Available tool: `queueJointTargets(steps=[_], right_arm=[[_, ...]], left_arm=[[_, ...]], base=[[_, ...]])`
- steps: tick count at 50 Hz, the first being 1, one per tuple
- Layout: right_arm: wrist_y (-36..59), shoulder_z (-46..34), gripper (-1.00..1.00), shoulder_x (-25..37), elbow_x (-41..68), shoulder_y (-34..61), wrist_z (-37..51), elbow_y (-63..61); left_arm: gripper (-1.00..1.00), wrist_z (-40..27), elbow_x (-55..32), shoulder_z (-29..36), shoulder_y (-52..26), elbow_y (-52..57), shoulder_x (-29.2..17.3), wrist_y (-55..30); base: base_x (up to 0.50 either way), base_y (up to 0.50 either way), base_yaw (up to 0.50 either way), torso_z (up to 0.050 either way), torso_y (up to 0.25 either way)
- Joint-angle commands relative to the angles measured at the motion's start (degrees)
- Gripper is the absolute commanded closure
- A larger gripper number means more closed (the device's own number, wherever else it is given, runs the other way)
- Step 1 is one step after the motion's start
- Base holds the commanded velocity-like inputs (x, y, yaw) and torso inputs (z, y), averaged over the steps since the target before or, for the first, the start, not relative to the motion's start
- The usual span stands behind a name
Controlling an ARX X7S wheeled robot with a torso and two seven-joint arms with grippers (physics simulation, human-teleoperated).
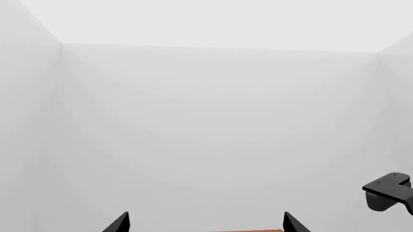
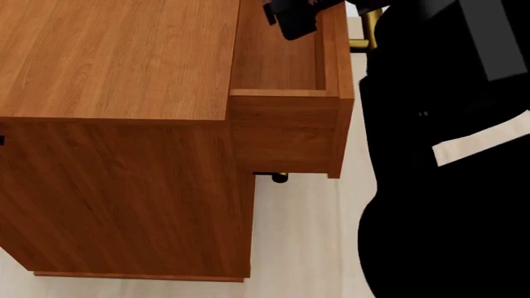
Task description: Close the bottom drawer of the cabinet and open the top drawer.
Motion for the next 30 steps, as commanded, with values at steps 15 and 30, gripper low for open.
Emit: queueJointTargets(steps=[15, 30], right_arm=[[2.61, 7.86, -1.0, 1.37, -21.84, -2.63, -3.94, 0.61], [3.78, 8.32, -1.0, 3.81, -25.83, -1.94, -5.85, 0.46]], left_arm=[[-1.0, 0.08, -0.06, 0.22, -0.2, -0.78, 0.11, 0.54], [-1.0, -0.08, -0.15, 0.11, 0.42, -0.44, -0.07, 0.99]], base=[[0.0, 0.0, 0.0, 0.0, 0.0], [0.0, 0.0, 0.0, 0.0, -0.002]])
